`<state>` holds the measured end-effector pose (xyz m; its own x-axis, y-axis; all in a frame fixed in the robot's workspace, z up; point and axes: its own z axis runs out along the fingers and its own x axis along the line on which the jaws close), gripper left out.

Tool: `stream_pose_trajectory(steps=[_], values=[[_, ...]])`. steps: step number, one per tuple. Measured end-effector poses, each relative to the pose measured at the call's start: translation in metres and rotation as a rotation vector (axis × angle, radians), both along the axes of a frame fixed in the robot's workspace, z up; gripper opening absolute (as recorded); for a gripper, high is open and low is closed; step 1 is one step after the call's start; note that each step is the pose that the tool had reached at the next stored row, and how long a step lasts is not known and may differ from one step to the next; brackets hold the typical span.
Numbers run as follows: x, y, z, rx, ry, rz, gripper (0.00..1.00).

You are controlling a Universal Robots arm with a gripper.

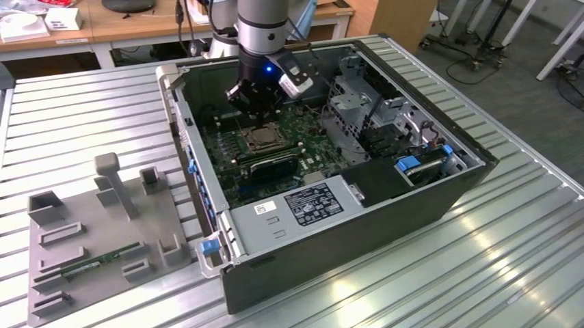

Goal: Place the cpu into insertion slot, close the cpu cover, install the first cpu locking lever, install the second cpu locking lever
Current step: 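Install the first cpu locking lever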

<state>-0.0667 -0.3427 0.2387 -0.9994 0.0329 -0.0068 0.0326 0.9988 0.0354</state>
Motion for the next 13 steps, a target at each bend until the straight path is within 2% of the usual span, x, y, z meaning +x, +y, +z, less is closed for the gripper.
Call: stream_pose_trajectory(steps=[13], values=[[-0.0344,-0.0005,-0.0022,-0.0001,0.0000,0.000,0.11]])
